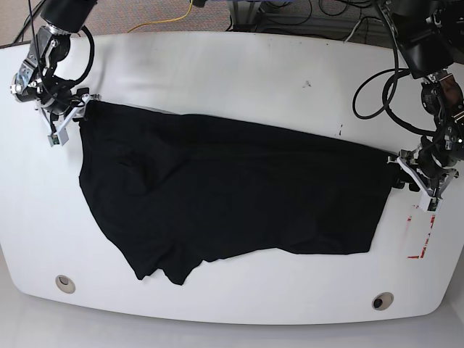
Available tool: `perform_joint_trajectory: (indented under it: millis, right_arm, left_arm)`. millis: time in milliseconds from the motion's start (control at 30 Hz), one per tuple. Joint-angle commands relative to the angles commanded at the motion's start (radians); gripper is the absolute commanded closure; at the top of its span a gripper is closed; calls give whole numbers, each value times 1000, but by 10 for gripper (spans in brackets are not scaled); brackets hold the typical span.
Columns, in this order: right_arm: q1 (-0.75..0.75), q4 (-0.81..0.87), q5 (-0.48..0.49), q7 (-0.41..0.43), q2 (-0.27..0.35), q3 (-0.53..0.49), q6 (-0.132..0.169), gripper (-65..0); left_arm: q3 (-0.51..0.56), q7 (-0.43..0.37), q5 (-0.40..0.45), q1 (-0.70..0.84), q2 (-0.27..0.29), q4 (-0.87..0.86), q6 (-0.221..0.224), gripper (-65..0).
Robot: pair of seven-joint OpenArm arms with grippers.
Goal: Layout the t-shirt on the table in an organized manner, then fold the t-shirt properly
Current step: 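Grasp the shirt side edge with the left gripper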
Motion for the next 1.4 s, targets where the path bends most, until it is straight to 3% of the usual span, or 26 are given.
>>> perform_joint_trajectory:
  millis: [300,1167,1400]
  right_arm:
    - [-2,8,0,-2,-17,0,0,0]
    - [-2,8,0,-2,-18,0,0,0]
    - [-2,9,0,-2,-18,0,0,0]
  left_arm:
    - [0,-2,6,-44,3,-72,2,-253]
    - [9,-166,9,-71,-38,-385,3,-256]
    - [63,-175,106,-75,-32,-399,3,-256]
